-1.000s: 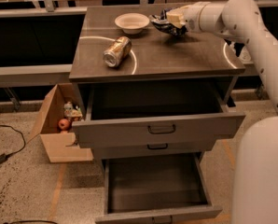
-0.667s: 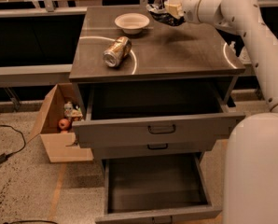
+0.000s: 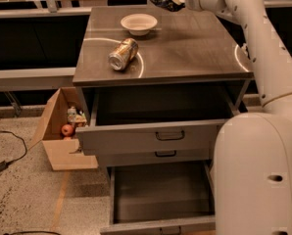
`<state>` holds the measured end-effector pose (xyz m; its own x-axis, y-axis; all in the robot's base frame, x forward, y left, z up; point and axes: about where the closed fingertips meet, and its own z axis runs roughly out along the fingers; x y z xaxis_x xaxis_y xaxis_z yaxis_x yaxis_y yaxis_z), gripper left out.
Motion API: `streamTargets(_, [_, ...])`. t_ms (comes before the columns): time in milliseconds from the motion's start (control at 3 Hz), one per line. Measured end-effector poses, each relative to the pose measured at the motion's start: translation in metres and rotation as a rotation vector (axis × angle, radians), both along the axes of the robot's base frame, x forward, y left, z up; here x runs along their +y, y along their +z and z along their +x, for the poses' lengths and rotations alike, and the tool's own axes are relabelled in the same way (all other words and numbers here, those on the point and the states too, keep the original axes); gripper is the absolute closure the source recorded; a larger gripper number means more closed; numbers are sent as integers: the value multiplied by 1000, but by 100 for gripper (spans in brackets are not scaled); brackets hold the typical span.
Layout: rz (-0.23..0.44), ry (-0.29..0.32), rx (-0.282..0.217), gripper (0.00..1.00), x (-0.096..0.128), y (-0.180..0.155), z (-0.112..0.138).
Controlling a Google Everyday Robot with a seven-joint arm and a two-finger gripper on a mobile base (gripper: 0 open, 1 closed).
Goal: Place blue chip bag into paper bowl
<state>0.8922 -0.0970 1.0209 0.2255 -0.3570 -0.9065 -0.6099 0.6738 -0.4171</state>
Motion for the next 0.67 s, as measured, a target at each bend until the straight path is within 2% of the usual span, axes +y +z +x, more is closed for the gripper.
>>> streamTargets(667, [-48,115,-20,100,60,-1,3])
